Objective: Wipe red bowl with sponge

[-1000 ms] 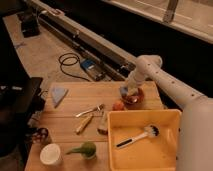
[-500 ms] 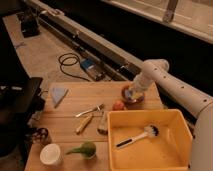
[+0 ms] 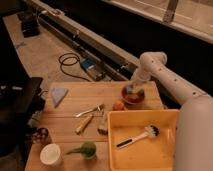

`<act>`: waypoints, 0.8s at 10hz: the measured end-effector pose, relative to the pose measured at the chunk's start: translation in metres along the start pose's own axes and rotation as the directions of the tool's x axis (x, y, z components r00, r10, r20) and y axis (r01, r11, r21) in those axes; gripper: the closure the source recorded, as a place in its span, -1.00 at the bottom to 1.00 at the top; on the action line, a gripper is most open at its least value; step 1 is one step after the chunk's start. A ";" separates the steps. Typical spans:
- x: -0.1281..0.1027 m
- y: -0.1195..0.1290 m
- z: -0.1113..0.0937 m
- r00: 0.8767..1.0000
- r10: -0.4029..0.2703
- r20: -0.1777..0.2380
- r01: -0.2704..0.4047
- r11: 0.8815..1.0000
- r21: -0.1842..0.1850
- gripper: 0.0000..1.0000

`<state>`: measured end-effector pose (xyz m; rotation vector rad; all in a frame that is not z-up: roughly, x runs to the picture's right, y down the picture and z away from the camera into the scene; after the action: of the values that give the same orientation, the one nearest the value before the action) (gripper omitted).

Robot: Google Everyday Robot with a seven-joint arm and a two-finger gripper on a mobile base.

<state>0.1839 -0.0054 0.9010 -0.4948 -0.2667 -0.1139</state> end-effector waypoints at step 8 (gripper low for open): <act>-0.015 0.036 0.008 0.999 0.014 0.042 -0.014 1.000 -0.004 1.00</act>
<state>0.1742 0.0303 0.8878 -0.5036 -0.3044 -0.0902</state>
